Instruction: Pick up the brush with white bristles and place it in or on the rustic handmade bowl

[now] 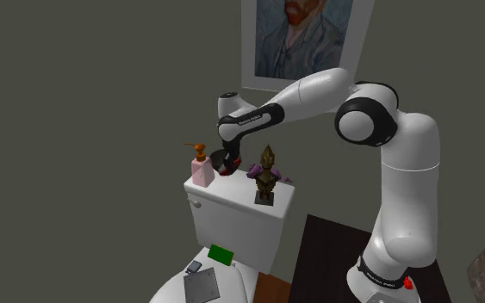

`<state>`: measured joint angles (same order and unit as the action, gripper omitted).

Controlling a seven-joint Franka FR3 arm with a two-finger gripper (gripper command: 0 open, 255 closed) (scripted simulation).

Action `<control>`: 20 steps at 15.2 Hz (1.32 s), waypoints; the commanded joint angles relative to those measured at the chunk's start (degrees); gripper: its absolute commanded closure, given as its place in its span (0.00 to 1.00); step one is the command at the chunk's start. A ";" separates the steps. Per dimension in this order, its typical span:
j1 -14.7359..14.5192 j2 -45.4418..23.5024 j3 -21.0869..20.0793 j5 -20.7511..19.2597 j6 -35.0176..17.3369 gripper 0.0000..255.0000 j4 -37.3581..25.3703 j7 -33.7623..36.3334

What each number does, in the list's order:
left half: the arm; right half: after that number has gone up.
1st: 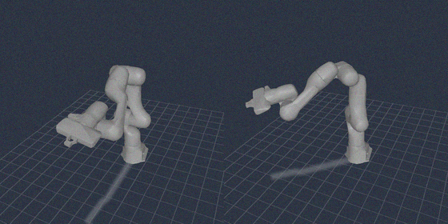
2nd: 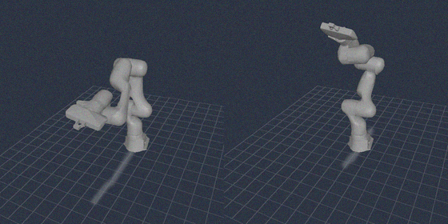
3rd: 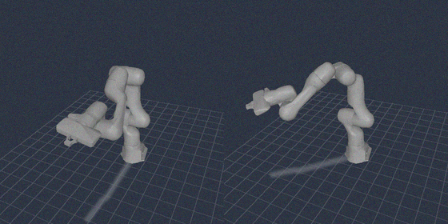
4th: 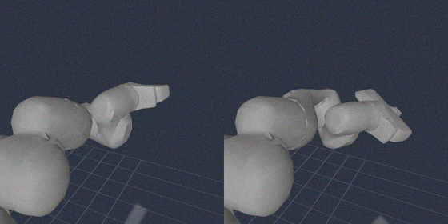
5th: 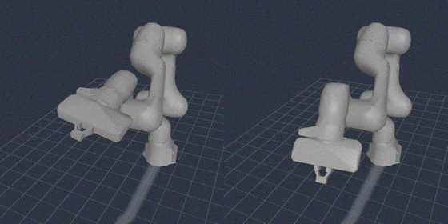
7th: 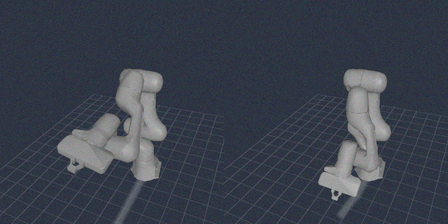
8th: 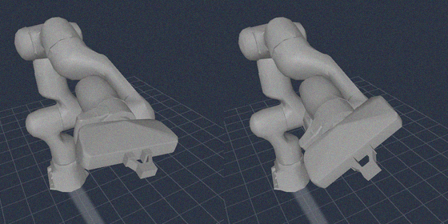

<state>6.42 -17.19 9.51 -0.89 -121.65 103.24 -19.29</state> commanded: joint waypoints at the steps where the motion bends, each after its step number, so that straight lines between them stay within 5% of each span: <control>1: 0.01 0.50 0.05 -0.07 1.48 1.00 -0.98 -0.07; 10: -0.08 2.53 0.15 -0.34 7.62 1.00 -5.13 -0.16; 16: 4.33 -10.55 1.03 2.41 14.16 1.00 -24.81 -5.45; 20: 8.20 -22.44 0.96 4.24 21.71 1.00 -44.32 -8.12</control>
<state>13.50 -36.33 10.50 2.86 -102.42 64.71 -26.58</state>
